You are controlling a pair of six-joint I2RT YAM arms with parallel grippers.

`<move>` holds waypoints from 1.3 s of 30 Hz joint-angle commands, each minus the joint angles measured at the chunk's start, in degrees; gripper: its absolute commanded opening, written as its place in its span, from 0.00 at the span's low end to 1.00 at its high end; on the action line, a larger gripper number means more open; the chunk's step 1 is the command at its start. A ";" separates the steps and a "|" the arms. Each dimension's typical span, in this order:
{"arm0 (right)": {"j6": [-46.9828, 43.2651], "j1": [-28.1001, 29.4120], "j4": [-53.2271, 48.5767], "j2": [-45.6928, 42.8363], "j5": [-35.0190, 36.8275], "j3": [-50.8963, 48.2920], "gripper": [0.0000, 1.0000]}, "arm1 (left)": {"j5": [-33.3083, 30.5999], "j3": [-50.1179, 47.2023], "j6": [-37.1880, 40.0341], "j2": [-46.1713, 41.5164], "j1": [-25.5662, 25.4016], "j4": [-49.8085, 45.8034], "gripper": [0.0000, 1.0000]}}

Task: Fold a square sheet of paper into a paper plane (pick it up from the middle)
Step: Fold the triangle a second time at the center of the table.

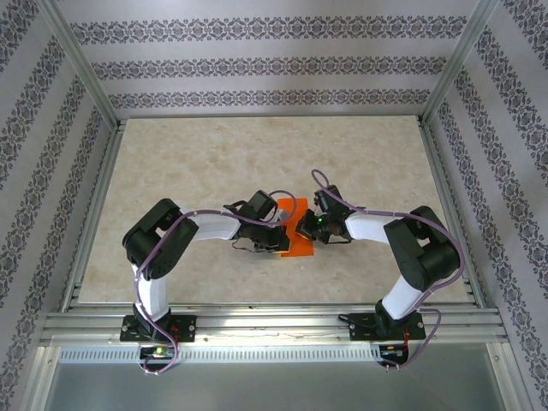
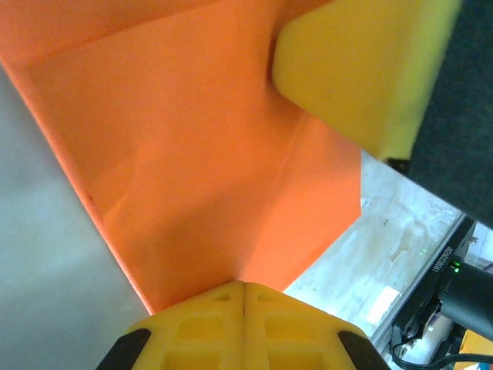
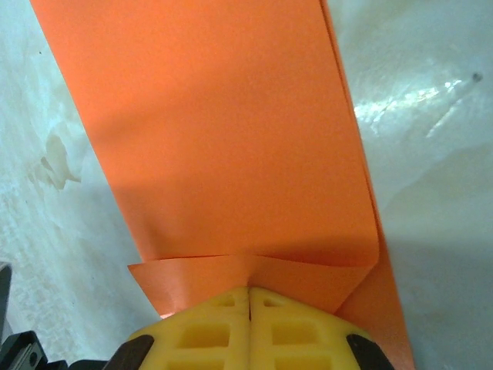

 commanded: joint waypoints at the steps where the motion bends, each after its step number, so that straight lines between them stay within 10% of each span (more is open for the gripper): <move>1: -0.88 -0.51 -4.64 1.39 2.43 -1.05 0.00 | 0.89 -0.41 0.45 -3.17 -1.13 -0.09 0.00; 39: -0.97 -0.69 -4.35 1.86 2.18 -1.44 0.00 | -1.99 -7.14 -7.77 -7.44 -0.95 12.38 0.00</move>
